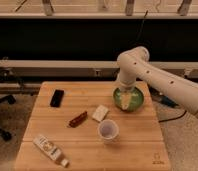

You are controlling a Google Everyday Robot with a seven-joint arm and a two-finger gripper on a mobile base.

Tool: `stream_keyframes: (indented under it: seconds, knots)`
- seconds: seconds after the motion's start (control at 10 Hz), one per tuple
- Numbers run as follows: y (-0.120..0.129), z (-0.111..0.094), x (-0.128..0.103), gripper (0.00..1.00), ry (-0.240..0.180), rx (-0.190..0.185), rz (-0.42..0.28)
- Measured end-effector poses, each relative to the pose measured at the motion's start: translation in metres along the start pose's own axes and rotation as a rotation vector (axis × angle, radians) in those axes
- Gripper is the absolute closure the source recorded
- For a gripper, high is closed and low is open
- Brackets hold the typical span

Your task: Move the arm in a circular motion

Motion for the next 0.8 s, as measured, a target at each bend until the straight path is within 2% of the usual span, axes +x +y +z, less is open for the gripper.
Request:
stream_keyframes:
  seconds: [0.2, 0.4, 0.5, 0.8]
  knots:
    - [-0.003, 0.003, -0.007, 0.20, -0.006, 0.003, -0.027]
    - [-0.029, 0.005, -0.029, 0.20, -0.010, 0.007, -0.081]
    - [-0.033, 0.005, -0.030, 0.20, -0.010, 0.005, -0.081]
    - [-0.028, 0.007, -0.031, 0.20, -0.005, 0.001, -0.119]
